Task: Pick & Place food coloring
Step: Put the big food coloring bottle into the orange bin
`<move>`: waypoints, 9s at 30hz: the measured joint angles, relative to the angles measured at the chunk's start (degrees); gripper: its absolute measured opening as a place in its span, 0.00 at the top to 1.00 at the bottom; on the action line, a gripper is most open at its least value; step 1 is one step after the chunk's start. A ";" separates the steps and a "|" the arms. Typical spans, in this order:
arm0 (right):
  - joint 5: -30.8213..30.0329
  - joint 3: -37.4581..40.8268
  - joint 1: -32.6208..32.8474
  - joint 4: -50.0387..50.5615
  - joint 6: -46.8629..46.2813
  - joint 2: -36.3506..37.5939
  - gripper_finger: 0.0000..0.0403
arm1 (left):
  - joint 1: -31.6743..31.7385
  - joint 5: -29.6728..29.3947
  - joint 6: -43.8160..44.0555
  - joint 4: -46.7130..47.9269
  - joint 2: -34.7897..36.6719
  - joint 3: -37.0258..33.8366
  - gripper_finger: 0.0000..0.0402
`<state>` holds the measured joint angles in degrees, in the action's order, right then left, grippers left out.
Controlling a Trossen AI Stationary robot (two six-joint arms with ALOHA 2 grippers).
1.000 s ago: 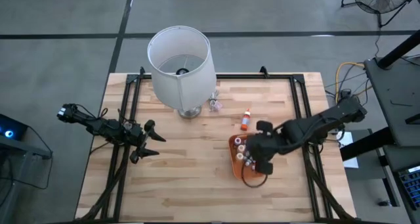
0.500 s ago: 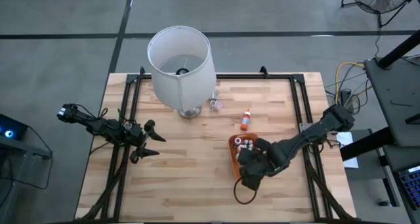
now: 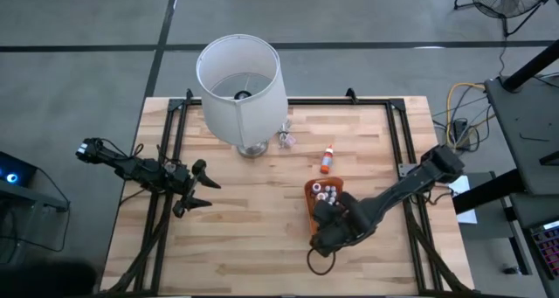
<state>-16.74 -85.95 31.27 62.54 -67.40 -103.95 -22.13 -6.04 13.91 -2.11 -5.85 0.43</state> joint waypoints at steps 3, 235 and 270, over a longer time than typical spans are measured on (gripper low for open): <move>-0.54 0.02 0.00 -0.48 -0.35 -1.07 0.67 | -0.01 -0.02 0.00 0.00 0.01 -0.02 0.36; 51.62 4.87 -73.88 4.62 10.72 -19.84 0.41 | -0.02 -0.02 0.00 0.00 0.02 0.00 0.36; 46.78 4.74 -72.81 3.02 12.10 -8.09 0.73 | -0.01 0.00 0.00 0.00 0.02 -0.02 0.36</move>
<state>30.03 -81.21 -41.54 65.56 -55.30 -112.04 -22.14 -6.04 13.91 -2.11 -5.82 0.40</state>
